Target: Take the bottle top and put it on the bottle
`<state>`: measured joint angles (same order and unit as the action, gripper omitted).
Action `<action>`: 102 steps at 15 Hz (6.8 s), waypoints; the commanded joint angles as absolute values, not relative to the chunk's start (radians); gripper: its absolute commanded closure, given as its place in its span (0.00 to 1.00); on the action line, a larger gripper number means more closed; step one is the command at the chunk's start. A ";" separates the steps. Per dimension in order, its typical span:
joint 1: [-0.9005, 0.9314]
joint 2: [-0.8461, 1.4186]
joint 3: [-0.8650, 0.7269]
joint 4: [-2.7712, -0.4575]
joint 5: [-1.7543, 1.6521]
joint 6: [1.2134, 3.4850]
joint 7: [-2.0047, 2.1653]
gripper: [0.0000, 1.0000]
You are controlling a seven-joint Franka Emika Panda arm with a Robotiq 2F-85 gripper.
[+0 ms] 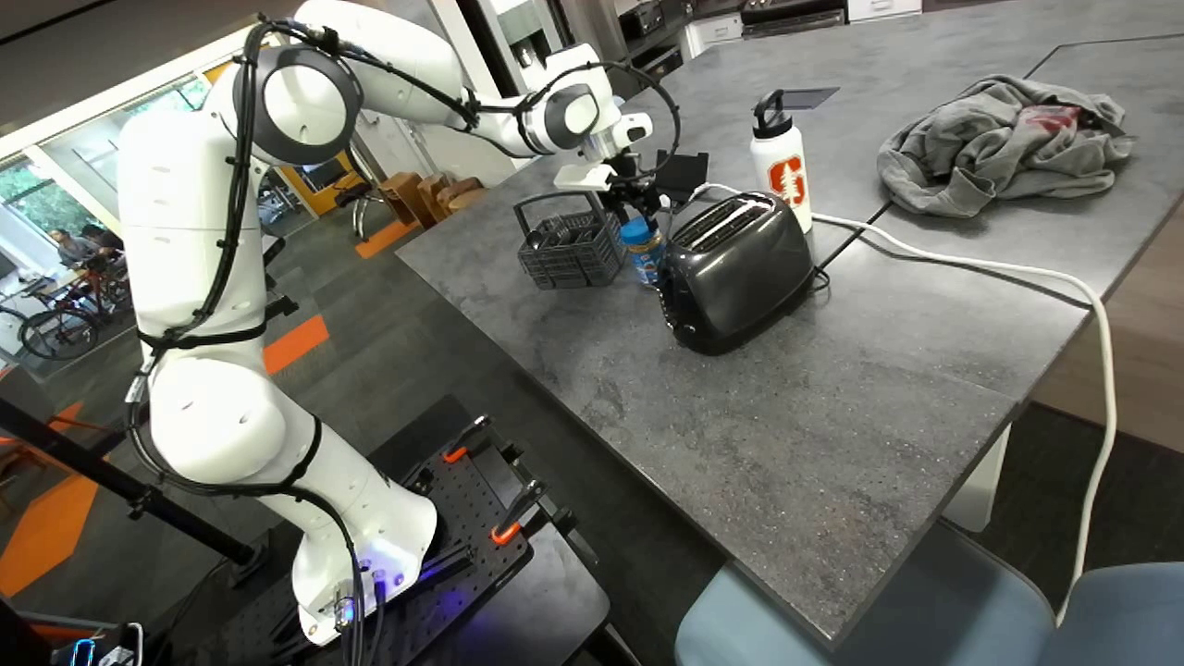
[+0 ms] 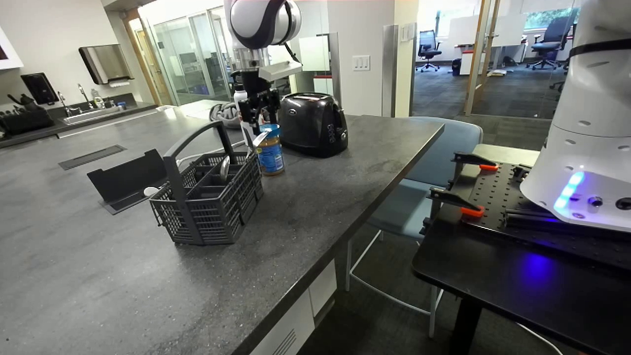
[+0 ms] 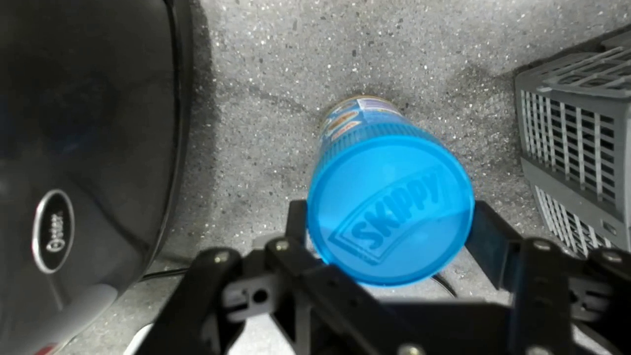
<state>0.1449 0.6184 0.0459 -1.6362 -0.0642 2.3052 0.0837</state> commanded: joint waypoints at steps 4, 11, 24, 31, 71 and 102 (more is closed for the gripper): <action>0.163 0.634 0.023 -1.599 -0.086 2.265 0.115 0.45; 0.153 0.635 0.038 -1.597 -0.068 2.267 0.093 0.45; 0.150 0.641 0.043 -1.596 -0.062 2.276 0.086 0.45; 0.150 0.640 0.043 -1.597 -0.061 2.275 0.088 0.00; 0.075 0.566 0.104 -1.672 0.033 2.324 -0.082 1.00; 0.049 0.625 0.135 -1.636 0.093 2.327 -0.153 1.00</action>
